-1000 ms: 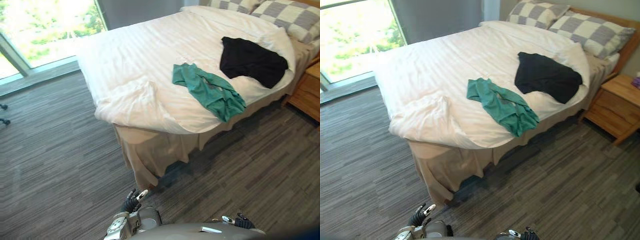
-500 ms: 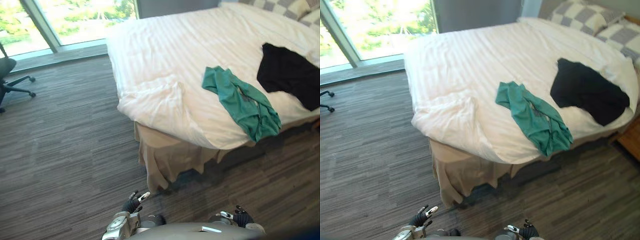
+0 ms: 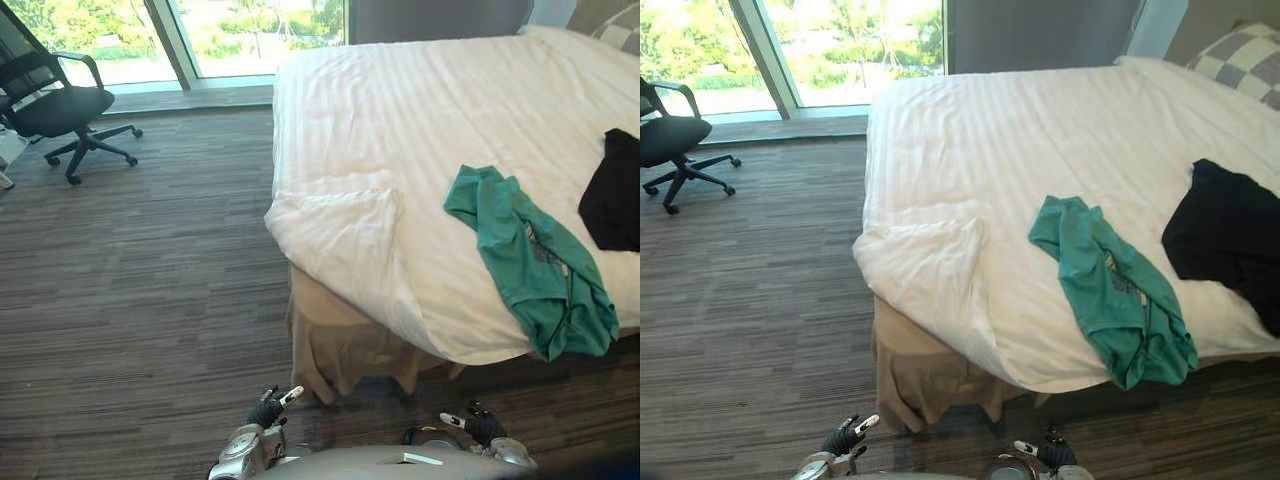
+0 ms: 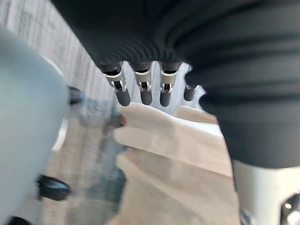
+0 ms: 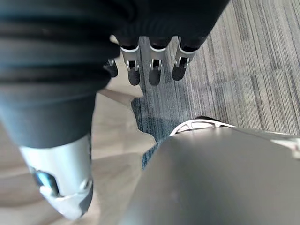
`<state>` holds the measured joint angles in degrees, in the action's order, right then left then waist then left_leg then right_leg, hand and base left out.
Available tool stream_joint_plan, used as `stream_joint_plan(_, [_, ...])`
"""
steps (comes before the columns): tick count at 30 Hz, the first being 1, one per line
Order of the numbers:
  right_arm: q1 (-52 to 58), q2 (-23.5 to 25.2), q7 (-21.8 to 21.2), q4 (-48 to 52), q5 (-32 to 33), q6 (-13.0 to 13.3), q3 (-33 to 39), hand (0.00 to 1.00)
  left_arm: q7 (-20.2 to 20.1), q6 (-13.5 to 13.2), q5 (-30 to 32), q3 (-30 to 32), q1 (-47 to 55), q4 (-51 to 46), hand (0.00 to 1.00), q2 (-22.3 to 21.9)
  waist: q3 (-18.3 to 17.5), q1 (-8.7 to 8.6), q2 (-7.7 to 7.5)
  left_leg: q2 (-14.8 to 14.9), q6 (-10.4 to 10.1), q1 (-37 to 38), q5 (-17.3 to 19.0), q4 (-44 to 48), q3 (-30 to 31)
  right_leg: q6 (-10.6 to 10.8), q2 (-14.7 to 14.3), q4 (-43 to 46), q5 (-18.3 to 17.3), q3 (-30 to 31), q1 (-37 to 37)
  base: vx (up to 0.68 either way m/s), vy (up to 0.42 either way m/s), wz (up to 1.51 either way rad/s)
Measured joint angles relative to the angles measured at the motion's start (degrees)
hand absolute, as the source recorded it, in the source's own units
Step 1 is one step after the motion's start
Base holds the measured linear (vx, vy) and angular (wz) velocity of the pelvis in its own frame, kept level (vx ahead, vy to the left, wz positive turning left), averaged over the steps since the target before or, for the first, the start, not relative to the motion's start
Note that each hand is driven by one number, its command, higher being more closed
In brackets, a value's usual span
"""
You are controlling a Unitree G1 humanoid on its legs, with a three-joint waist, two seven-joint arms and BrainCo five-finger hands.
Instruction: Tidy the bed and pick cloth on bed and put in laundry
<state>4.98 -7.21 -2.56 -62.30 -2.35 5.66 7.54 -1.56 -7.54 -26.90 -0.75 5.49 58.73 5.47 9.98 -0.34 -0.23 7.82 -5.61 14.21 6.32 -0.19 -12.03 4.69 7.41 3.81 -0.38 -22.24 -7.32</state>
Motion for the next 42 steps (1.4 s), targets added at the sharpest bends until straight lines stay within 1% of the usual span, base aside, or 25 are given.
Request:
stream_joint_plan(4, [0.07,0.48,-0.82,-0.09,0.01,-3.10,0.00,0.00,4.51,-3.64,-9.20,2.27,0.36,0.02,0.00,-0.26,-0.06,0.61,-0.72,-0.60,0.02,-0.77,-0.01,-0.74,0.12,0.70,-0.43,-6.14,3.47,-0.63,-1.75,-0.03,0.017,0.04])
stream_joint_plan(6, [0.42,0.48,-1.20,-0.08,0.02,-4.45,0.08,0.00,6.18,-5.61,-13.49,4.56,0.45,-0.15,0.00,-0.38,-0.42,0.89,-1.12,-1.21,0.31,-1.11,-0.20,-0.77,0.44,1.28,-0.22,-7.46,4.17,-0.88,-2.31,-0.05,0.021,0.10])
stream_joint_plan(8, [0.62,0.45,-1.60,-0.10,0.41,-5.49,0.39,0.00,7.98,-7.77,-17.57,7.65,0.41,-1.35,0.00,-0.37,-0.44,0.89,-1.05,-2.03,0.67,-1.37,-0.43,-0.89,1.55,1.43,0.29,-7.91,4.28,-2.27,-2.76,-0.06,0.026,0.25])
stream_joint_plan(10, [1.03,0.37,-2.16,-0.05,1.04,-6.54,1.24,0.00,9.56,-11.21,-22.60,11.68,0.37,-4.76,0.00,-0.45,-0.58,0.89,-0.71,-2.38,1.04,-1.42,-0.69,-1.30,2.60,1.56,0.66,-8.08,4.32,-3.43,-3.26,-0.06,0.021,0.29])
stream_joint_plan(11, [1.12,0.36,-2.31,-0.05,1.06,-6.70,1.51,0.00,9.69,-12.32,-23.91,13.02,0.35,-6.53,0.00,-0.41,-0.63,1.03,-0.64,-2.52,1.19,-1.57,-0.80,-1.49,3.11,1.59,0.75,-8.07,4.28,-3.79,-3.26,-0.06,0.019,0.25])
stream_joint_plan(13, [0.95,0.23,-3.29,0.01,1.72,-7.74,2.08,0.00,9.49,-16.37,-27.44,16.34,0.28,-12.14,0.00,-0.25,-0.63,1.27,-0.53,-2.83,1.42,-2.54,-0.85,-1.04,3.98,1.82,1.16,-7.63,3.69,-4.46,-3.07,-0.05,0.019,0.28])
stream_joint_plan(14, [0.89,0.21,-3.60,0.01,2.28,-8.05,2.52,0.00,9.42,-17.53,-28.40,17.40,0.21,-13.69,0.00,-0.21,-0.62,1.31,-0.51,-2.91,1.52,-3.02,-0.62,-0.47,4.55,1.82,1.42,-7.12,3.08,-5.32,-3.05,-0.02,0.020,0.32])
stream_joint_plan(18, [0.01,-0.69,-4.39,0.13,5.02,-10.00,4.24,0.00,9.24,-23.27,-28.60,21.76,0.06,-21.02,0.00,0.14,-0.28,1.43,0.08,-2.99,1.92,-3.81,1.88,3.44,5.70,2.13,3.30,-0.18,-0.85,-5.68,-1.95,0.01,0.039,0.15])
stream_joint_plan(20, [-0.71,-0.63,-4.62,0.56,5.75,-10.40,5.10,0.00,6.49,-25.41,-29.09,22.09,-0.25,-25.44,0.00,1.38,-0.40,1.46,-0.11,-3.24,1.93,-5.46,2.27,5.16,6.24,2.46,4.43,3.26,-2.33,-5.66,0.03,0.05,0.025,0.16])
stream_joint_plan(21, [-0.98,-0.71,-4.69,0.70,6.53,-10.71,5.48,0.00,5.41,-26.24,-30.04,21.95,-0.62,-27.57,0.00,1.96,-0.22,1.52,-0.16,-3.33,1.92,-5.76,2.27,5.75,6.15,2.25,4.86,4.64,-2.80,-5.65,0.58,0.05,0.012,0.15])
stream_joint_plan(23, [-1.20,-0.72,-4.79,1.21,7.81,-11.28,5.62,0.00,4.77,-27.92,-29.63,21.83,-1.99,-32.48,0.00,2.91,-0.03,1.66,-0.33,-3.62,1.85,-6.18,2.33,7.66,5.97,1.81,5.86,7.03,-3.90,-5.71,1.06,0.05,-0.007,0.13])
stream_joint_plan(24, [-1.20,-0.72,-4.76,1.22,7.98,-11.68,5.64,0.00,6.14,-29.71,-25.67,21.48,-2.88,-34.31,0.00,3.93,-0.02,1.67,-0.31,-3.64,1.67,-6.06,2.44,8.87,5.51,1.02,6.31,8.28,-4.39,-5.55,0.83,0.05,-0.013,0.08])
stream_joint_plan(25, [-1.18,-0.74,-4.77,1.23,8.28,-11.82,5.65,0.00,7.11,-30.72,-22.20,21.34,-3.48,-35.42,0.00,4.88,0.00,1.66,-0.28,-3.60,1.51,-5.88,2.54,9.71,4.91,0.63,6.58,9.24,-4.70,-5.39,0.73,0.00,0.000,0.00])
stream_joint_plan(26, [-1.02,-0.84,-4.77,1.20,8.59,-11.89,5.66,0.00,8.76,-31.01,-17.96,21.31,-4.74,-37.21,0.00,6.28,0.07,1.66,-0.18,-3.49,1.18,-5.73,2.81,10.85,4.30,0.29,6.84,10.65,-5.11,-5.01,0.72,-0.02,-0.015,-0.08])
stream_joint_plan(27, [-0.73,-0.96,-4.77,1.06,8.85,-12.06,6.02,0.00,11.30,-30.76,-10.95,21.19,-6.95,-39.55,0.00,8.33,0.21,1.68,0.05,-3.20,1.08,-5.60,3.38,12.44,3.87,-0.41,7.02,12.39,-5.69,-4.41,0.73,-0.04,-0.020,-0.14])
stream_joint_plan(28, [-0.71,-1.01,-4.76,0.63,8.86,-12.14,6.75,0.00,13.25,-29.72,-5.17,20.91,-8.98,-42.33,0.00,10.39,0.30,1.66,0.17,-2.97,1.08,-5.48,4.21,13.66,3.20,-0.39,7.17,13.86,-6.60,-3.21,0.93,-0.05,-0.018,-0.16])
stream_joint_plan(29, [-0.65,-1.10,-4.76,0.37,8.87,-12.15,7.00,0.00,14.04,-28.85,-2.35,20.23,-10.20,-43.80,0.00,11.55,0.32,1.59,0.18,-2.90,1.16,-5.63,5.01,14.30,3.08,-0.13,7.24,14.54,-7.34,-2.75,1.09,-0.11,-0.030,-0.18])
stream_joint_plan(30, [-0.46,-1.30,-4.77,0.09,8.88,-12.12,7.62,0.00,15.35,-27.13,1.76,19.11,-12.02,-45.65,0.00,13.04,0.26,1.53,0.34,-2.75,1.35,-5.99,6.46,15.41,2.99,0.52,7.28,15.41,-8.56,-2.12,1.53,-0.11,-0.029,-0.15])
stream_joint_plan(31, [-0.36,-2.02,-4.65,-0.18,8.91,-12.10,8.06,0.00,16.63,-24.15,7.81,17.14,-14.39,-47.76,0.00,14.47,0.40,1.26,1.02,-2.26,1.59,-7.14,8.32,16.68,2.86,0.93,7.33,17.06,-9.49,-1.65,3.00,-0.15,-0.022,-0.15])
stream_joint_plan(32, [-0.11,-2.32,-4.64,-0.21,8.92,-12.06,8.37,0.00,17.18,-22.33,11.12,15.41,-15.32,-48.66,0.00,15.09,0.57,1.23,1.07,-2.26,1.60,-7.46,8.47,17.20,2.40,0.94,7.45,17.70,-9.71,-0.92,3.72,-0.13,-0.001,-0.30])
stream_joint_plan(34, [0.48,-3.03,-4.55,-0.56,8.91,-11.84,10.26,0.00,17.99,-17.66,20.24,11.63,-16.09,-49.46,0.00,16.59,0.82,1.14,1.49,-2.17,1.60,-7.49,8.57,17.48,1.04,0.90,7.40,18.57,-10.08,0.94,5.02,-0.12,-0.001,-0.34])
stream_joint_plan(36, [1.83,-3.06,-4.58,-0.56,8.78,-11.67,11.93,0.00,17.52,-15.23,24.60,9.59,-16.74,-47.13,0.00,18.70,1.03,-0.08,1.32,-2.00,1.58,-6.87,8.57,17.63,0.15,0.85,7.36,19.53,-10.13,1.78,5.32,-0.07,-0.019,-0.22])
stream_joint_plan(39, [4.58,-3.04,-4.59,-0.81,7.43,-11.79,14.76,0.00,14.60,-15.00,27.22,7.86,-19.88,-42.02,0.00,20.68,1.10,-0.34,1.22,-1.90,1.26,-5.48,8.80,18.51,-1.36,0.28,7.39,21.95,-10.51,3.86,5.76,-0.04,-0.020,-0.31])
stream_joint_plan(41, [5.86,-2.94,-4.51,-1.35,6.59,-12.26,16.16,0.00,12.67,-13.93,28.87,5.55,-21.04,-42.08,0.00,20.76,1.06,-0.57,1.28,-1.89,1.25,-4.31,9.20,18.83,-2.03,0.08,7.42,22.92,-10.86,4.82,5.50,-0.06,-0.012,-0.25])
stream_joint_plan(42, [6.18,-2.84,-4.49,-1.49,6.46,-12.67,16.59,0.00,11.77,-12.63,30.09,3.26,-21.53,-42.08,0.00,20.82,1.01,-0.80,1.37,-1.81,1.30,-4.05,9.57,19.26,-2.50,0.14,7.40,23.33,-11.17,5.48,5.61,-0.07,-0.007,-0.20])
